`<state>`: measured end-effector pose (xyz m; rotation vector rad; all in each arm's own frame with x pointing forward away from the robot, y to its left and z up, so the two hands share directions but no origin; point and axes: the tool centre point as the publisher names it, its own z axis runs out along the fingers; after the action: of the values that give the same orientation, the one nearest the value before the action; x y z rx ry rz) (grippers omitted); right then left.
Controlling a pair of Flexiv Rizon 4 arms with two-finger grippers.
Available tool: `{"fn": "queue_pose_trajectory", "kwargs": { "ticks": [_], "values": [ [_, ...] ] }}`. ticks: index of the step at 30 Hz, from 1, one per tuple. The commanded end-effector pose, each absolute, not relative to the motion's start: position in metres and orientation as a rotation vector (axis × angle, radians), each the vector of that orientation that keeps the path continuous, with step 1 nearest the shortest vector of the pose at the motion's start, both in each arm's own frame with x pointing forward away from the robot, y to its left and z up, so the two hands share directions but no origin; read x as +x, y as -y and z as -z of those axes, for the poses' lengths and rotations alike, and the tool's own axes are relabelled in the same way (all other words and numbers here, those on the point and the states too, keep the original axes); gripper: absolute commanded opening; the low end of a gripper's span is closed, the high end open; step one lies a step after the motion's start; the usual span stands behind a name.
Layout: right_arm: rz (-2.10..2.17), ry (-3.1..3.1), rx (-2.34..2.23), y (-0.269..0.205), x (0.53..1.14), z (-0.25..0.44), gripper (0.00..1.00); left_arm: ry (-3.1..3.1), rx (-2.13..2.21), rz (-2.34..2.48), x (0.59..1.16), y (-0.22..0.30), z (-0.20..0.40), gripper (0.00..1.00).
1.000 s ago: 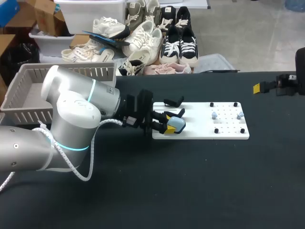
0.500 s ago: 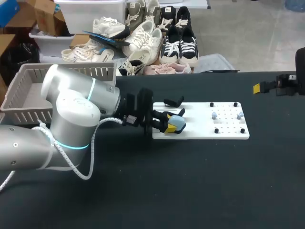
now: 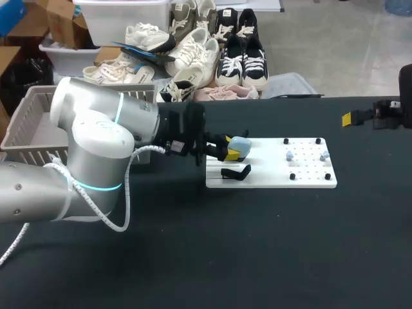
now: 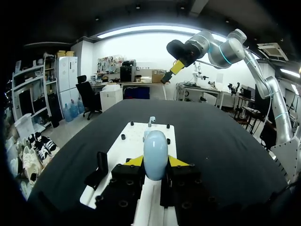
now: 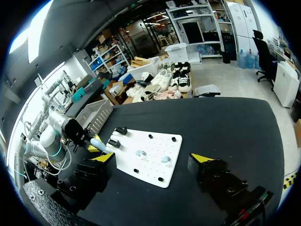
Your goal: Pick up each earbud case from the left stands, insert the matching earbuds, close the lid, and place the case in the box.
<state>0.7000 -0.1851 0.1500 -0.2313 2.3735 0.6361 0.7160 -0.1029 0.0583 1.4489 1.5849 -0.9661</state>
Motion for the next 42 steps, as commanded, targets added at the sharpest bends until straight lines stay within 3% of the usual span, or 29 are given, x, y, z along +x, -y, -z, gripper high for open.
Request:
{"fn": "queue_pose_trajectory", "kwargs": {
  "ticks": [1,29,42],
  "values": [
    [-0.654,-2.373,-0.256,0.183,0.702,-0.149,1.00,-1.583,1.410,0.960,0.714,0.107,-0.068,0.00],
    [-0.819,-2.438,-0.745,0.076,0.711,-0.128,1.00,-1.520,1.413,0.926,0.728,0.159,-0.102,0.00],
    [-0.863,-2.416,-0.803,0.060,0.715,-0.121,1.00,-1.503,1.424,0.937,0.717,0.169,-0.106,0.00]
  ]
}}
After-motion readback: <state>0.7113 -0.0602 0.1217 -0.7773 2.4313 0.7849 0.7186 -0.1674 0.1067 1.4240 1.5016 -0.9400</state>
